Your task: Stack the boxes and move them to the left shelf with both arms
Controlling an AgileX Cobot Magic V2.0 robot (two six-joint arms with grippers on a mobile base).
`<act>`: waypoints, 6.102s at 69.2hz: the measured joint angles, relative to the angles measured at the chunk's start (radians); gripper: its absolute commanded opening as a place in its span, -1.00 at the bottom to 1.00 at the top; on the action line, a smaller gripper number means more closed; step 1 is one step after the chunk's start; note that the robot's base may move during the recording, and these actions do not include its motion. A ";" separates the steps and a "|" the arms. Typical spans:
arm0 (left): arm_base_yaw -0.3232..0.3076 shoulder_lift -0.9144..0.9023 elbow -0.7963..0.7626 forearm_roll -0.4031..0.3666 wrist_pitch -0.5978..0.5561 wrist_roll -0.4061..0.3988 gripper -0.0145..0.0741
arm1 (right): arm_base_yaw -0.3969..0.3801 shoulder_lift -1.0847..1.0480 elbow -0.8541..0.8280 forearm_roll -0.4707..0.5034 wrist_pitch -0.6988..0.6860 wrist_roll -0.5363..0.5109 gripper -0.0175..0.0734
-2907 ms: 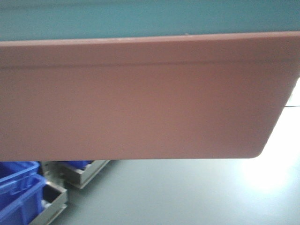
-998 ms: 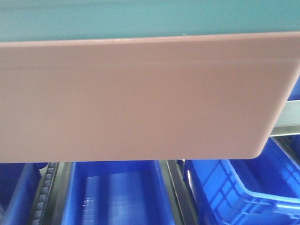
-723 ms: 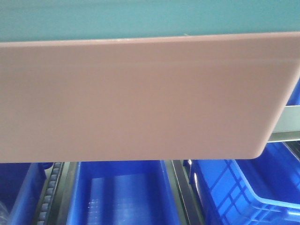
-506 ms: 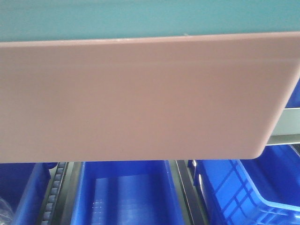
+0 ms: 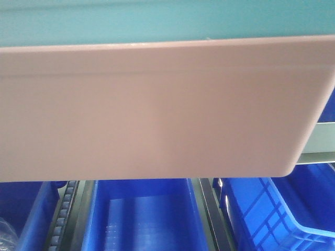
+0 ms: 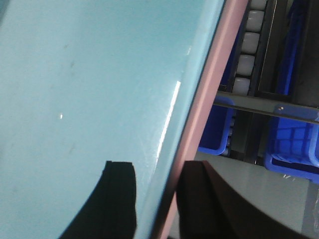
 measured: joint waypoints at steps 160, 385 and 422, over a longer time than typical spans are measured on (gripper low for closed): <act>0.200 0.724 -0.322 0.170 -0.626 0.034 -0.63 | -0.112 0.873 -0.690 -0.209 -0.280 -0.130 -0.47; 0.138 -0.790 0.744 0.107 -0.511 0.159 -0.68 | -0.140 -0.602 0.787 -0.184 -0.750 -0.157 -0.49; 0.650 -1.128 1.020 0.101 -0.691 0.188 -0.68 | -0.140 -0.602 0.787 -0.184 -0.750 -0.157 -0.49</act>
